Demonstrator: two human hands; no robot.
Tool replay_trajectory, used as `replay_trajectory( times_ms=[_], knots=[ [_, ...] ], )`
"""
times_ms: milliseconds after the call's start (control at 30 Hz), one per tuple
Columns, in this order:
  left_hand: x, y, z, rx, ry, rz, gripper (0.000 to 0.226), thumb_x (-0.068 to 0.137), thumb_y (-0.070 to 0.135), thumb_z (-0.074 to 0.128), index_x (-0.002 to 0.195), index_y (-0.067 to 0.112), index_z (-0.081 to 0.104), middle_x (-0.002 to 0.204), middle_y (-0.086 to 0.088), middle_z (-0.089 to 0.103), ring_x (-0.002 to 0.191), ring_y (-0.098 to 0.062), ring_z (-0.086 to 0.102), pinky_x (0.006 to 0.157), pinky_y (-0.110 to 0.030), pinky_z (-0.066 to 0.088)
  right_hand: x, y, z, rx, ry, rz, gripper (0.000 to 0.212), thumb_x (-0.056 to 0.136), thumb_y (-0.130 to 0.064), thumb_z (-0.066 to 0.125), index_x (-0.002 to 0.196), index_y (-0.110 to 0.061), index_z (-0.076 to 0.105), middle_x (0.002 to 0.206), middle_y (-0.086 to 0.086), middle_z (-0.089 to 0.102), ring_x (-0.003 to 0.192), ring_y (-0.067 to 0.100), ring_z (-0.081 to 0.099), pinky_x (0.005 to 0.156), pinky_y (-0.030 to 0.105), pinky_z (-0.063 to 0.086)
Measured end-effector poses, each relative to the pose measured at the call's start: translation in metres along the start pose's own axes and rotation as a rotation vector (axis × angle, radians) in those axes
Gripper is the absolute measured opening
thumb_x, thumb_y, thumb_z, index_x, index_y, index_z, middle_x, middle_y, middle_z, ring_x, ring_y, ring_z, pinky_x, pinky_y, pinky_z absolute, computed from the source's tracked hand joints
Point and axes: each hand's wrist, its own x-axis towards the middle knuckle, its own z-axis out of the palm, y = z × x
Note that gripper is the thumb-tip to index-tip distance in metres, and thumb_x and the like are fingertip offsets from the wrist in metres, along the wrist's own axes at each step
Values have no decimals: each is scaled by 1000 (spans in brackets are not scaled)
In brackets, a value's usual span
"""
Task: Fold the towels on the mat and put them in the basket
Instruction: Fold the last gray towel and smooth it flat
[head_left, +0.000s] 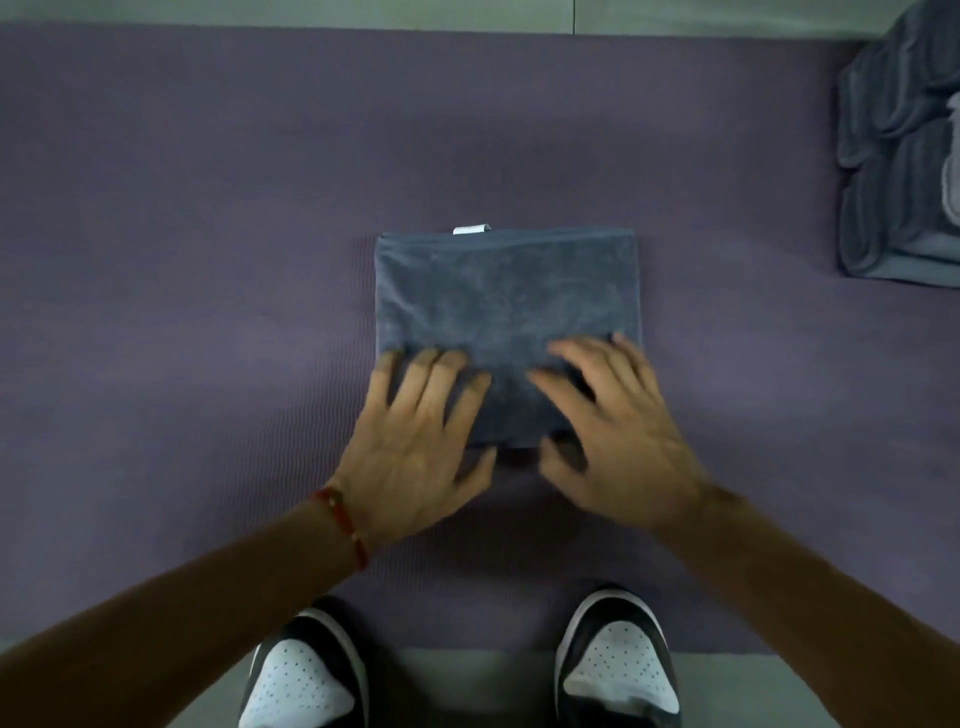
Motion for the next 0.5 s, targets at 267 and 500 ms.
replay_trajectory(
  times_ms=[267, 500],
  knots=[
    [6, 1, 12, 165, -14, -21, 48, 105, 12, 14, 143, 4, 41, 137, -22, 48, 125, -38, 50, 100, -57, 42, 1, 12, 6, -153, -220, -31, 95, 66, -10, 67, 155, -13, 33, 156, 8, 36, 149, 26, 28, 122, 52, 19],
    [-1, -35, -14, -242, 127, -66, 30, 77, 19, 55, 106, 11, 63, 98, -5, 63, 89, -26, 62, 65, -37, 56, -5, 21, -4, 78, 103, 116, 52, 79, -13, 63, 131, -12, 63, 128, 6, 59, 118, 25, 57, 90, 39, 55]
  ],
)
